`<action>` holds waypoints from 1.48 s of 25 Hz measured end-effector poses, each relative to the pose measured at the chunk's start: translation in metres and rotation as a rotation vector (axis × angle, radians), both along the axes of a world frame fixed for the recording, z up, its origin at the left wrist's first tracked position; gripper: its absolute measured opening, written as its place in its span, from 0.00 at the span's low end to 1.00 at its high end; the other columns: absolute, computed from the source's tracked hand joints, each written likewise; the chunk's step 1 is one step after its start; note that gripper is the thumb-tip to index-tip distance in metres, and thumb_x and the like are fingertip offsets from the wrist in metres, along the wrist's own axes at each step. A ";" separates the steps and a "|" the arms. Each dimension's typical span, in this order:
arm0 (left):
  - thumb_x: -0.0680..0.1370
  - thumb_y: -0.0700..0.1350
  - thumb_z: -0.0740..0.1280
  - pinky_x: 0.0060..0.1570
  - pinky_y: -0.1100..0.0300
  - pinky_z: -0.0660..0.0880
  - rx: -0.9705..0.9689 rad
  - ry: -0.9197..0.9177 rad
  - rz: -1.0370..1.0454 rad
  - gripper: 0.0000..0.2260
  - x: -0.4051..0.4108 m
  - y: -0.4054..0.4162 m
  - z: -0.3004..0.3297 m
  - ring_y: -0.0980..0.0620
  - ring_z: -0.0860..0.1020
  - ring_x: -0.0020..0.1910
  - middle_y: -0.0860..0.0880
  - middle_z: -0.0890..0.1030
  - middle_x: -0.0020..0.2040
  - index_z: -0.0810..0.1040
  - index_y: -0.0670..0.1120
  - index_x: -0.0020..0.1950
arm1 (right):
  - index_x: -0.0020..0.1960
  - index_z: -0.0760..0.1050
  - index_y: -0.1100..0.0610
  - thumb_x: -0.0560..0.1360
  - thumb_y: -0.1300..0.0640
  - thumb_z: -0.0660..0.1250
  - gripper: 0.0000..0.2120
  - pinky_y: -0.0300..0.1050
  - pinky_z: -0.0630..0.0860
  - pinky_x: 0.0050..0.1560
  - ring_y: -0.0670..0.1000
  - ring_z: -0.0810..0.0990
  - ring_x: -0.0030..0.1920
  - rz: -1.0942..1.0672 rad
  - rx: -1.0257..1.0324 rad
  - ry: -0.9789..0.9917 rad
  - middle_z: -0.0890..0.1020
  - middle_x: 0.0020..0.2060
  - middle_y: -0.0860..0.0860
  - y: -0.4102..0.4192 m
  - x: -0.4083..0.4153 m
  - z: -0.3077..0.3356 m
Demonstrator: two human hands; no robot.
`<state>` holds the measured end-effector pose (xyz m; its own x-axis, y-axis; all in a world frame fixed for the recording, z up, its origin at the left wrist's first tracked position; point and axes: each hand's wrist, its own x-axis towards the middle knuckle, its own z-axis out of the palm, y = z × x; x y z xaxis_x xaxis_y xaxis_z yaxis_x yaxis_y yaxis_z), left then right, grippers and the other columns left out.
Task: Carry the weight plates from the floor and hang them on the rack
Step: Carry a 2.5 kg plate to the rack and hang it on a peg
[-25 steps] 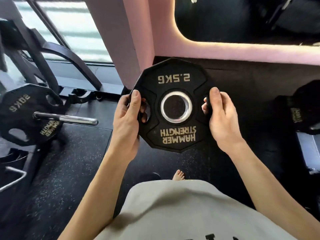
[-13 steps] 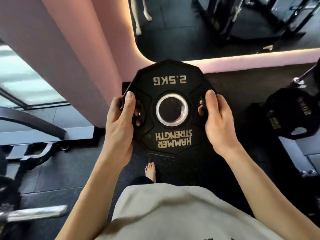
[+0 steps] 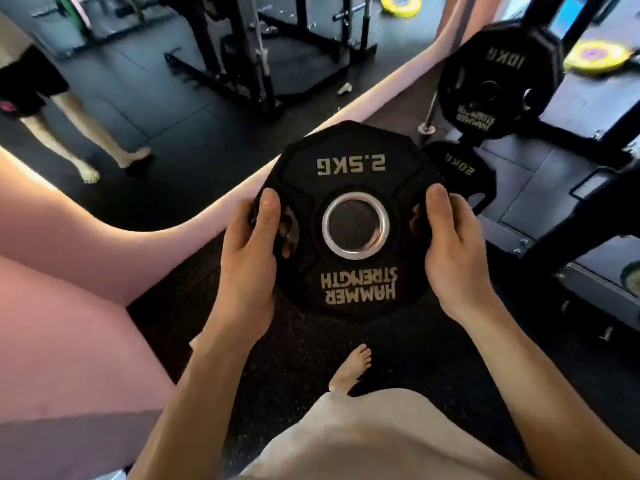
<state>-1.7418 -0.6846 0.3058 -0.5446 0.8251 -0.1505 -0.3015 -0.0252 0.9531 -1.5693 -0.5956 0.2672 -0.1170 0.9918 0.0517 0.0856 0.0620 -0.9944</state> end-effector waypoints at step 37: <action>0.82 0.53 0.61 0.29 0.69 0.68 1.061 0.214 -0.569 0.13 0.054 0.671 0.371 0.60 0.70 0.27 0.58 0.73 0.27 0.71 0.48 0.41 | 0.48 0.73 0.54 0.81 0.42 0.54 0.17 0.38 0.76 0.33 0.46 0.77 0.35 -0.788 0.859 -0.072 0.80 0.42 0.56 0.503 0.060 0.397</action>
